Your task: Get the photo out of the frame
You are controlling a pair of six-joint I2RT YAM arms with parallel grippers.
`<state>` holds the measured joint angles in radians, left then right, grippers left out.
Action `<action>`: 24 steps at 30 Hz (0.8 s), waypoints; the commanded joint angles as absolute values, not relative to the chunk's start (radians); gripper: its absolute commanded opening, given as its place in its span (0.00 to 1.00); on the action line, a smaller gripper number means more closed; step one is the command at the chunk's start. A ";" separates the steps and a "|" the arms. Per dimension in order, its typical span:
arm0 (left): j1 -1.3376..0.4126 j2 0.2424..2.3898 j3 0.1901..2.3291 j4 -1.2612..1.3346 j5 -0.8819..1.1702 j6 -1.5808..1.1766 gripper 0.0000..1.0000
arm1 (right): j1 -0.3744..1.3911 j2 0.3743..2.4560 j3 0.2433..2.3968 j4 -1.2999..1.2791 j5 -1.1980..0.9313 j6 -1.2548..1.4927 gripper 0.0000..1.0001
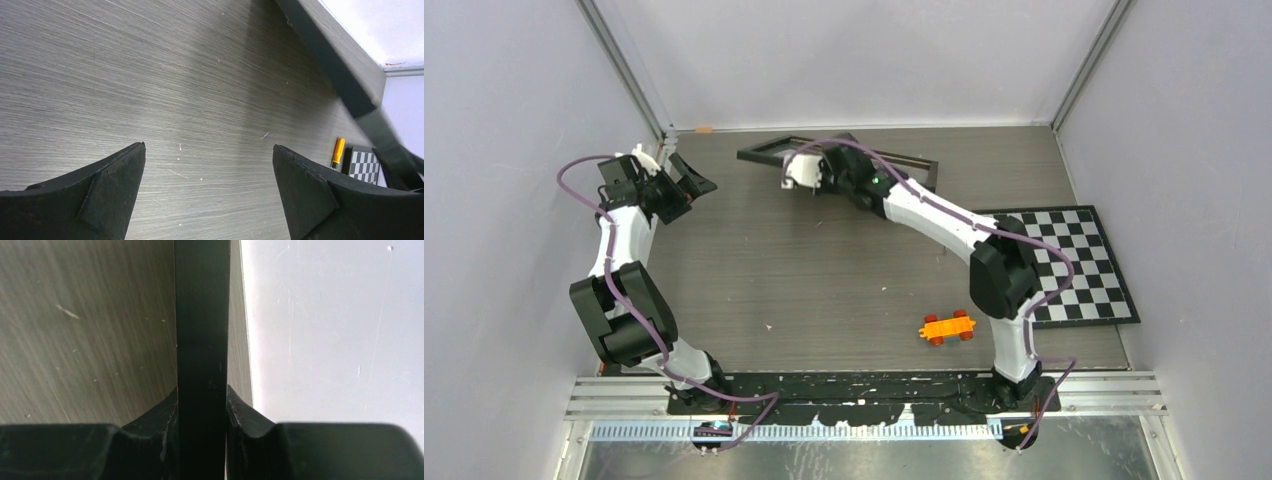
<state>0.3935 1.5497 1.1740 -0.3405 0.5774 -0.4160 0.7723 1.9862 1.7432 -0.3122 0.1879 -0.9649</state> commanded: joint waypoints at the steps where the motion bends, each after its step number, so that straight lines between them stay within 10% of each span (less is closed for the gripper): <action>1: 0.411 1.545 1.219 -0.308 0.587 -0.396 1.00 | 0.804 1.855 1.494 0.149 0.047 -1.041 0.01; 24: 0.418 1.492 1.133 -0.346 0.591 -0.314 1.00 | 0.902 1.985 1.211 0.224 -0.160 -0.936 0.01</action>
<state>0.4126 1.5379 1.1595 -0.3492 0.5774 -0.3431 0.8589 1.9526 1.2106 0.2222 -0.0303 -1.0657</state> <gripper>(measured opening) 0.996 0.361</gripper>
